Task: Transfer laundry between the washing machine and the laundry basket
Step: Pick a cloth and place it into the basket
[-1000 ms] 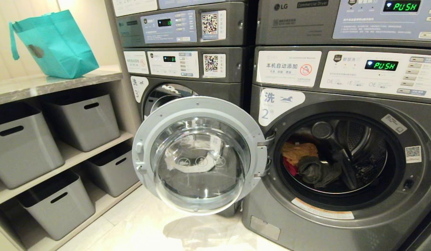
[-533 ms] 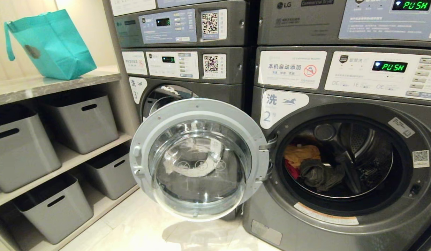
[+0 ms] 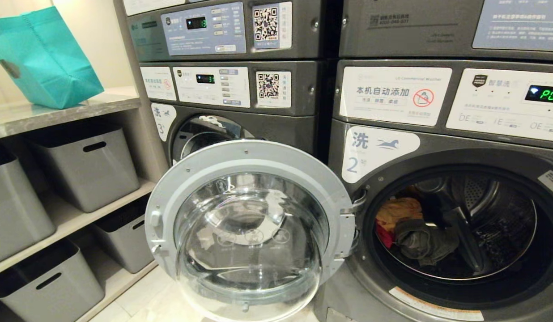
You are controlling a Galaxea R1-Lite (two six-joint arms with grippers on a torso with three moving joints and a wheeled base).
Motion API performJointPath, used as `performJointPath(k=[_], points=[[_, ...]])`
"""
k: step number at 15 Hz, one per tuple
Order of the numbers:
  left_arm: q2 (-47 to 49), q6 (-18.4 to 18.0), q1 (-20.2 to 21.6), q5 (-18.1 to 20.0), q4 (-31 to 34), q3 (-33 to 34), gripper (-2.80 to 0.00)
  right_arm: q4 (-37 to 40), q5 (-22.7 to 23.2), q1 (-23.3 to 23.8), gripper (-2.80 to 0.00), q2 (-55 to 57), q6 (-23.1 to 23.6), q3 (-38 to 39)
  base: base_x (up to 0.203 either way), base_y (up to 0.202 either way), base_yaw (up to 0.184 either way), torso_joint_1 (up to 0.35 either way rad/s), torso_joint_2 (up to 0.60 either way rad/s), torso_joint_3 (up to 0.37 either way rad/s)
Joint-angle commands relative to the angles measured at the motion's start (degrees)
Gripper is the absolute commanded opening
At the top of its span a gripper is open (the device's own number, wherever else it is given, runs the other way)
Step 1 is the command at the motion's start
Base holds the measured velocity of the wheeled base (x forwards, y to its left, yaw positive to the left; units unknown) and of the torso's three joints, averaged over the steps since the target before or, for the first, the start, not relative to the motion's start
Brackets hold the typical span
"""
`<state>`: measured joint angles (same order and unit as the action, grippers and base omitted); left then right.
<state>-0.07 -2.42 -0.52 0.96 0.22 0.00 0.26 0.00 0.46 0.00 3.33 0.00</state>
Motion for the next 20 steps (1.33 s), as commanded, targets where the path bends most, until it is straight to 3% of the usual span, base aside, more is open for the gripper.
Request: performJointPath(k=[1, 11, 13, 17, 20], points=[[0.07, 0.04, 0.00, 0.00, 0.04, 0.00, -2.80, 0.01, 0.00, -0.02, -2.80, 0.09, 0.01, 0.00, 0.123, 0.000, -0.006, 0.017, 0.00, 0.002], [0.07, -0.13, 0.00, 0.09, 0.04, 0.00, -2.80, 0.53, 0.09, -0.02, -2.80, 0.18, 1.84, -0.33, 0.000, 0.000, 0.000, 0.000, 0.00, 0.000], [0.07, -0.48, 0.00, 0.44, 0.04, 0.00, -2.80, 1.78, -0.01, -0.02, -2.80, 0.89, 2.95, -4.62, 0.000, 0.000, 0.000, 0.000, 0.00, 0.000], [0.07, -0.57, 0.00, 0.36, 0.04, 0.00, -2.80, 12.68, 0.25, 0.36, -2.80, 18.49, 4.29, -23.24, 0.000, 0.000, 0.000, 0.000, 0.00, 0.000], [0.07, -0.57, 0.00, 0.36, 0.04, 0.00, -2.80, 12.54, 1.02, 0.43, -2.80, 37.71, 4.45, -27.24, 0.000, 0.000, 0.000, 0.000, 0.00, 0.000]])
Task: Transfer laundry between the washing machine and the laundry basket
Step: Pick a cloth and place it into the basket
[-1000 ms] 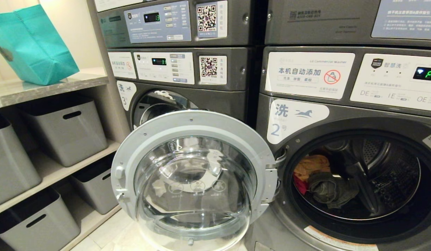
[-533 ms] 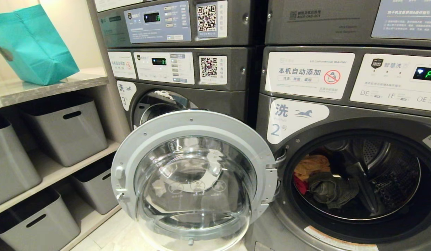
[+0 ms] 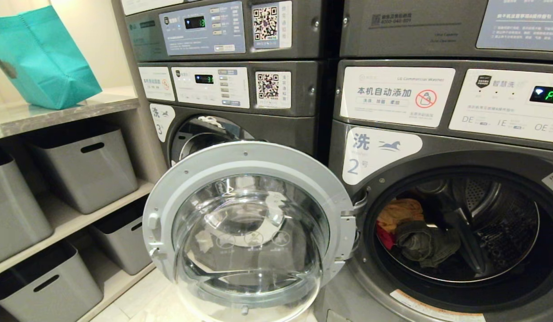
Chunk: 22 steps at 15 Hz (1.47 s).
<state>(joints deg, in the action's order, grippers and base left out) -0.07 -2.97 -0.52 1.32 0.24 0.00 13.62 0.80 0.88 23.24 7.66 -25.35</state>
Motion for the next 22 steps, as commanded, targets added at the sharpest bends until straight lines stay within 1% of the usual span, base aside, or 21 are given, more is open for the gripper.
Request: performJointPath(k=[1, 2, 4, 6, 8, 10, 13, 15, 18, 20, 22], points=[[0.07, -0.01, 0.00, 0.00, 0.02, 0.00, -2.80, -3.61, 0.47, -0.06, -2.80, 20.43, 0.18, -1.83, 0.000, 0.000, 0.000, 0.000, 0.00, 0.000], [0.07, -0.01, 0.00, 0.00, 0.02, 0.00, -2.80, -7.57, 0.64, -0.18, -2.80, 25.78, 0.25, -1.30, 0.000, 0.000, 0.000, 0.000, 0.00, 0.000], [0.07, -0.01, 0.00, -0.09, 0.02, 0.00, -2.80, -18.28, 0.87, -0.36, -2.80, 35.89, 0.33, 0.71, 0.000, 0.000, 0.000, 0.000, 0.00, 0.000], [0.07, 0.07, 0.00, -0.26, 0.11, 0.00, -2.80, -27.31, 0.91, -0.46, -2.80, 42.95, 0.29, 3.61, 0.000, 0.000, 0.000, 0.000, 0.00, 0.000], [0.07, 0.25, 0.00, -0.35, 0.11, 0.00, -2.80, -30.70, 0.72, -0.49, -2.80, 48.01, -0.10, 5.37, 0.000, 0.000, 0.000, 0.000, 0.00, 0.000], [0.07, 0.07, 0.00, -0.26, 0.02, 0.00, -2.80, -31.49, 0.64, -0.45, -2.80, 52.37, -1.67, 5.45, 0.000, 0.000, 0.000, 0.000, 0.00, 0.000], [0.07, 0.16, 0.00, -0.26, 0.02, 0.00, -2.80, -32.55, 0.66, -0.44, -2.80, 58.84, -6.71, 4.82, 0.000, 0.000, 0.000, 0.000, 0.00, 0.000], [0.07, 0.16, 0.00, -0.35, 0.02, 0.00, -2.80, -35.71, 0.67, -0.44, -2.80, 64.60, -10.21, 3.93, 0.000, 0.000, 0.000, 0.000, 0.00, 0.000], [0.07, 0.34, 0.00, -0.26, 0.00, 0.00, -2.80, -46.27, -0.31, -0.41, -2.80, 74.92, -12.03, 3.49, 0.000, 0.000, 0.000, 0.000, 0.00, 0.000], [0.07, 0.34, 0.00, -0.26, -0.07, 0.00, -2.80, -55.14, -3.36, -0.41, -2.80, 83.21, -12.34, 3.19, 0.000, 0.000, 0.000, 0.000, 0.00, 0.000], [0.07, 0.34, 0.00, -0.43, -0.07, 0.00, -2.80, -64.49, -5.50, -0.40, -2.80, 90.63, -12.39, 2.87, 0.000, 0.000, 0.000, 0.000, 0.00, 0.000]])
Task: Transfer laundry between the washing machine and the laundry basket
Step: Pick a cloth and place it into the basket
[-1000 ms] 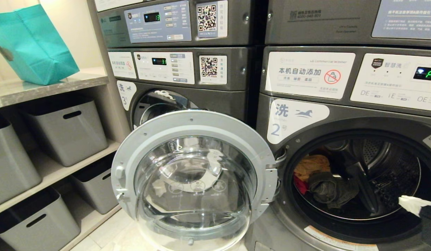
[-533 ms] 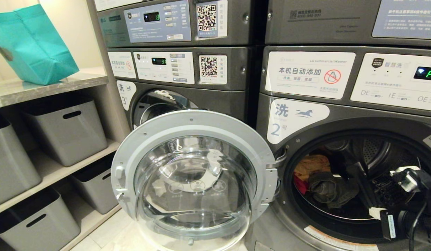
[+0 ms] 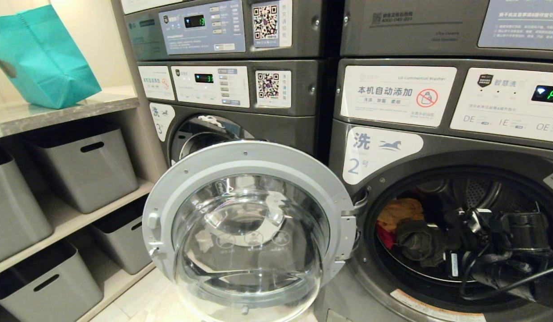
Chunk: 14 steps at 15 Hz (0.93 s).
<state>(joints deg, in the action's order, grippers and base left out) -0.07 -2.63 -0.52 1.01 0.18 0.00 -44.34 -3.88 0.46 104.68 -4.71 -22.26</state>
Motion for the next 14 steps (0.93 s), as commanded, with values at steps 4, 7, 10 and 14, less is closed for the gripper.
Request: performJointPath(k=[4, 7, 10, 14], points=[[0.07, -0.09, 0.00, -0.05, 0.08, 0.00, -2.80, -16.89, -4.79, 1.05, -2.80, 20.71, -0.18, -4.16, 0.000, 0.000, 0.000, 0.000, 0.00, 0.000], [0.07, 0.00, 0.00, -0.09, 0.04, 0.00, -2.80, -17.93, -8.04, 2.98, -2.80, 26.99, -0.57, -11.09, 0.000, 0.000, 0.000, 0.000, 0.00, 0.000], [0.07, 0.00, 0.00, -0.05, 0.08, 0.00, -2.80, -17.97, -8.68, 5.24, -2.80, 31.93, -1.40, -16.74, 0.000, 0.000, 0.000, 0.000, 0.00, 0.000], [0.07, 0.00, 0.00, -0.05, 0.08, 0.00, -2.80, -18.06, -9.10, 7.03, -2.80, 39.70, -1.51, -23.18, 0.000, 0.000, 0.000, 0.000, 0.00, 0.000]])
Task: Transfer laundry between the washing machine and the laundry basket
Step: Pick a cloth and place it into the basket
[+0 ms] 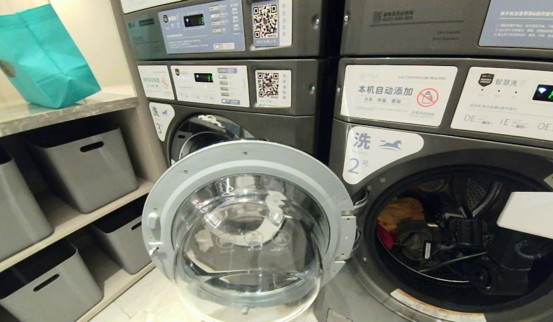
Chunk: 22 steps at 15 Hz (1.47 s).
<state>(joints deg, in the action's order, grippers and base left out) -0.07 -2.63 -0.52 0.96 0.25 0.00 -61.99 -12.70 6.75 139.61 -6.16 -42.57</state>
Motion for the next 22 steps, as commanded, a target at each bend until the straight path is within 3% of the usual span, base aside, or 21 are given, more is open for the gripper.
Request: performJointPath(k=[1, 11, 16, 22], points=[[0.07, 0.00, 0.00, 0.01, 0.11, 0.00, -2.80, -0.46, -0.82, 1.31, -2.80, 6.68, -0.07, -5.31, 0.000, 0.000, 0.000, 0.000, 0.00, 0.000], [0.07, -0.27, 0.00, 0.09, 0.02, 0.00, -2.80, -0.83, -4.73, 3.63, -2.80, 20.42, 0.49, -32.14, 0.000, 0.000, 0.000, 0.000, 0.00, 0.000], [0.07, -0.53, 0.00, 0.09, 0.11, 0.00, -2.80, -0.68, -8.12, 6.41, -2.80, 26.40, 1.81, -42.11, 0.000, 0.000, 0.000, 0.000, 0.00, 0.000], [0.07, -1.14, 0.00, 0.18, 0.19, 0.00, -2.80, -0.48, -8.36, 8.90, -2.80, 32.84, 3.23, -51.07, 0.000, 0.000, 0.000, 0.000, 0.00, 0.000]])
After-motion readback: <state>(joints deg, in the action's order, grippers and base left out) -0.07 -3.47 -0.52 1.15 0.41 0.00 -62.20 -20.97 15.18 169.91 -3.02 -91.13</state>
